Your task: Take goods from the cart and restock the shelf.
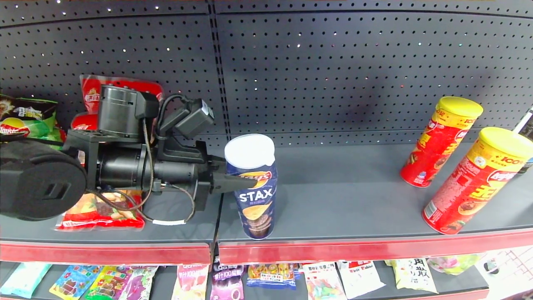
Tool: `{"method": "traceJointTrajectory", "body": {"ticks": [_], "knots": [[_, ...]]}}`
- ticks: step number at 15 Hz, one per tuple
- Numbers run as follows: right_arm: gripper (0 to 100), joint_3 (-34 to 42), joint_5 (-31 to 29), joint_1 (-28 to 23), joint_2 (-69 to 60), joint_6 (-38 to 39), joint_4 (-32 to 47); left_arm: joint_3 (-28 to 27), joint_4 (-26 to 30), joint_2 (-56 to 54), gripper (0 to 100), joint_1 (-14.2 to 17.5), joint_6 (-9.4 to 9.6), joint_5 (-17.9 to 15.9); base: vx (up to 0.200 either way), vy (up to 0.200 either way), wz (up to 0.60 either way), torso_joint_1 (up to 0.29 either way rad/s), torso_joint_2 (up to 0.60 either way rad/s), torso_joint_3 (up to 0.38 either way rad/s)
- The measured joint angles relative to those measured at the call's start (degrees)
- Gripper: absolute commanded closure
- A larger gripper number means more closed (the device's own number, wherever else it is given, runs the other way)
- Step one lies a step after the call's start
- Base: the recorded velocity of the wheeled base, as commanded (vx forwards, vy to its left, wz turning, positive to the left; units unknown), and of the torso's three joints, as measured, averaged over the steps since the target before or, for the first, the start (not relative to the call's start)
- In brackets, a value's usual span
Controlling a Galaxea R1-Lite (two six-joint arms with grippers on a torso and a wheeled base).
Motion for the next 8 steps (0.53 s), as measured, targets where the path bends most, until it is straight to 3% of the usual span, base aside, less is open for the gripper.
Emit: {"method": "traceJointTrajectory", "body": {"ticks": [2,3,8], "knots": [[100,0.00,0.01,0.00,0.00,0.00,-0.02,0.11,-0.11,0.06,100,0.00,0.00,0.09,0.000,0.000,0.00,0.000,0.00,0.000],[100,0.02,0.01,0.00,0.00,0.00,-0.02,0.17,-0.13,0.09,0,0.00,0.11,0.09,0.000,0.000,0.00,0.000,0.00,0.000],[100,-0.52,0.72,0.16,1.05,-0.06,-0.11,1.82,0.02,-0.44,0,0.04,-0.40,0.69,0.000,0.000,0.00,0.000,0.00,0.000]]}}
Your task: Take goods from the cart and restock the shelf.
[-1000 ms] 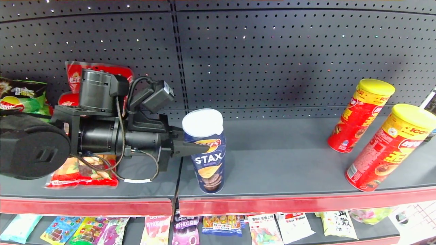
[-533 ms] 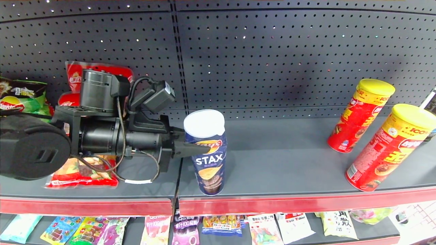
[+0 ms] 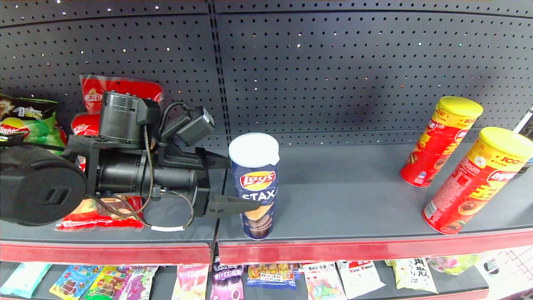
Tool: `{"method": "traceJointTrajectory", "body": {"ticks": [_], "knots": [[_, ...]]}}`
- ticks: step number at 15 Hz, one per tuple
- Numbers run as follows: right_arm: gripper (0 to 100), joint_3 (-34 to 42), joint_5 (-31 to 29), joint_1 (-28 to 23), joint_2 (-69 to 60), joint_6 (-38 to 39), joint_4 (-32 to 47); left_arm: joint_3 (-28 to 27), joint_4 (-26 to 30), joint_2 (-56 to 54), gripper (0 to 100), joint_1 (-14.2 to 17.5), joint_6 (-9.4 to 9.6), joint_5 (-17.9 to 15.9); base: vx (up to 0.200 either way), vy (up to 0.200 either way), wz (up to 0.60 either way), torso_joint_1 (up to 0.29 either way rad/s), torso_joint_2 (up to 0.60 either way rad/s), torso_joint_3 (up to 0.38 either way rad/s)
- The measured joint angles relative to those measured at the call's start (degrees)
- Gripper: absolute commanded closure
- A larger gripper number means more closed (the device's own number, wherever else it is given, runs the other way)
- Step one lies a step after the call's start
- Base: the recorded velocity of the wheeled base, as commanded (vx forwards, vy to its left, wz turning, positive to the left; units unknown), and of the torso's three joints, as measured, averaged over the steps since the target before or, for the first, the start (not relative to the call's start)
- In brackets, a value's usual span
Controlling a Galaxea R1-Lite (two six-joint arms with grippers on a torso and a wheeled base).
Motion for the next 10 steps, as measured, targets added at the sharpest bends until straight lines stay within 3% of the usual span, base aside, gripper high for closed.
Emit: {"method": "traceJointTrajectory", "body": {"ticks": [4,7,10], "knots": [[100,-5.51,2.18,2.89,8.79,-1.55,-0.32,5.40,-0.13,-3.22,0,0.35,0.00,1.28,0.000,0.000,0.00,0.000,0.00,0.000],[100,-11.85,2.52,9.01,20.54,-3.80,-3.94,12.82,-0.21,-8.63,0,1.56,-0.02,3.63,0.000,0.000,0.00,0.000,0.00,0.000],[100,-17.77,2.62,14.36,36.06,-4.43,-15.56,20.10,-0.21,-15.59,0,3.30,-0.05,12.58,0.000,0.000,0.00,0.000,0.00,0.000]]}}
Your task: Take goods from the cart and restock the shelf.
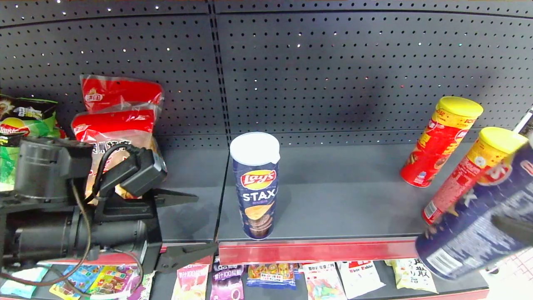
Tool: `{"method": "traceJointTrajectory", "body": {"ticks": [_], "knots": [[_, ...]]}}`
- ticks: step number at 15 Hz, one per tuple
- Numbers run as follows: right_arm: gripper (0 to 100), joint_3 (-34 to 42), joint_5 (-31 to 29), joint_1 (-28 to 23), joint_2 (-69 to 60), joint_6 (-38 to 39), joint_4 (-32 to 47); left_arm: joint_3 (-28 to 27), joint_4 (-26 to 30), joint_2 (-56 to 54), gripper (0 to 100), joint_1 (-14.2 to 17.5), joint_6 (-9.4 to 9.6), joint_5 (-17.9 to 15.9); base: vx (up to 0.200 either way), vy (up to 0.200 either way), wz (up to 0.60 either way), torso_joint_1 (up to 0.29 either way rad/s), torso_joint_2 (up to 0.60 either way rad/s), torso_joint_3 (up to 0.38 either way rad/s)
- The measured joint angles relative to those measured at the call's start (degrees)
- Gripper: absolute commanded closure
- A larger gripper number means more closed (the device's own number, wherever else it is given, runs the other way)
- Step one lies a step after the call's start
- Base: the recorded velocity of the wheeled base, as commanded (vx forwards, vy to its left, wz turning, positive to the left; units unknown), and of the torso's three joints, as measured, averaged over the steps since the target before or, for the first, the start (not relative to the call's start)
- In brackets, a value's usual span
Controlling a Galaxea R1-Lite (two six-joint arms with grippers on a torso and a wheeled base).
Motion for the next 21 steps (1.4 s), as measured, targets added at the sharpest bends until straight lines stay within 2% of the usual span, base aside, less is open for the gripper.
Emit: {"method": "traceJointTrajectory", "body": {"ticks": [2,5,8,10,13,17,21], "knots": [[100,-5.61,-0.18,2.93,11.26,-0.24,-5.52,4.51,0.00,-4.74,0,0.39,-0.78,2.22,0.000,0.000,0.00,0.000,0.00,0.000],[100,-17.73,-0.65,7.53,26.51,-0.33,-9.63,9.70,0.18,-11.50,0,0.57,-3.29,3.78,0.000,0.000,0.00,0.000,0.00,0.000],[100,-27.66,-0.84,11.43,38.71,-0.48,-10.86,12.87,0.27,-16.32,0,0.60,-3.75,5.10,0.000,0.000,0.00,0.000,0.00,0.000],[100,-32.98,-1.28,12.74,46.20,-1.04,-13.43,13.39,0.22,-17.96,0,0.60,-4.46,6.19,0.000,0.000,0.00,0.000,0.00,0.000],[100,-40.01,-1.88,14.49,54.91,-1.12,-15.06,13.58,0.32,-19.21,0,0.57,-4.44,6.68,0.000,0.000,0.00,0.000,0.00,0.000],[100,-44.28,-3.12,17.12,61.61,-1.07,-15.17,13.67,2.38,-20.76,0,0.50,-4.47,6.91,0.000,0.000,0.00,0.000,0.00,0.000],[100,-48.56,-3.34,17.46,66.01,-1.05,-15.17,13.64,2.78,-21.64,0,0.52,-4.50,6.91,0.000,0.000,0.00,0.000,0.00,0.000]]}}
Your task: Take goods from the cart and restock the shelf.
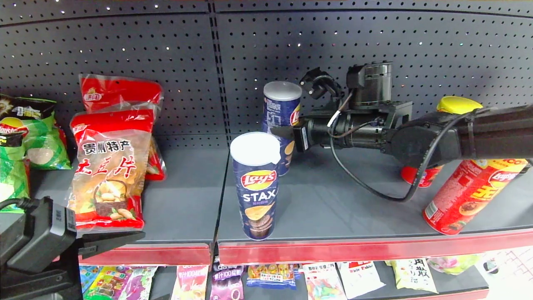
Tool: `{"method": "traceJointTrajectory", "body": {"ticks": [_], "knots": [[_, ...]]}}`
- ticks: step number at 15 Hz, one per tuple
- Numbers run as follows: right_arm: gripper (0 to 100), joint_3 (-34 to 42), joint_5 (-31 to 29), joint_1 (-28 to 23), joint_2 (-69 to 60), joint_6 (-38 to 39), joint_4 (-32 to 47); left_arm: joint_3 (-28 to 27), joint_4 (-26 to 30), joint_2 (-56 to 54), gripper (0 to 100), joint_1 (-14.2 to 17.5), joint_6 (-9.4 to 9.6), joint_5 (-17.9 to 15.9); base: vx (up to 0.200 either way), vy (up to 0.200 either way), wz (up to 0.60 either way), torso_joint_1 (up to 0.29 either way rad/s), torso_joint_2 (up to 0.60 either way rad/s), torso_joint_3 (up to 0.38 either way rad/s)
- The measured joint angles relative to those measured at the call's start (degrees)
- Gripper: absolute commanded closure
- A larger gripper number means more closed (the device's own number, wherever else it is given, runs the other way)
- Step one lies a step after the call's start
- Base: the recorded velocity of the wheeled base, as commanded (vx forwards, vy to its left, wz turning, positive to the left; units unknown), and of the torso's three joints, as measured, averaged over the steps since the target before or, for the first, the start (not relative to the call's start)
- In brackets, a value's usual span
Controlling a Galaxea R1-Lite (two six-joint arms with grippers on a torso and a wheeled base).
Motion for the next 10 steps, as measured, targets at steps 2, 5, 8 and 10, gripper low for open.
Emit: {"method": "traceJointTrajectory", "body": {"ticks": [2,5,8,10], "knots": [[100,-1.26,0.00,-0.04,1.38,0.01,0.02,0.00,1.11,-0.63,0,0.00,0.00,-0.01,0.000,0.000,0.00,0.000,0.00,0.000],[100,-1.62,0.00,-0.09,2.45,0.00,0.00,-0.02,2.19,-1.39,0,0.00,0.02,-0.01,0.000,0.000,0.00,0.000,0.00,0.000],[100,-1.79,-0.02,0.40,3.25,0.01,0.00,-0.02,2.19,-1.68,0,-0.04,0.00,-0.01,0.000,0.000,0.00,0.000,0.00,0.000],[0,-1.48,-0.29,1.01,3.50,0.01,-0.02,-0.05,2.19,-1.69,0,-0.02,0.02,-0.04,0.000,0.000,0.00,0.000,0.00,0.000]]}}
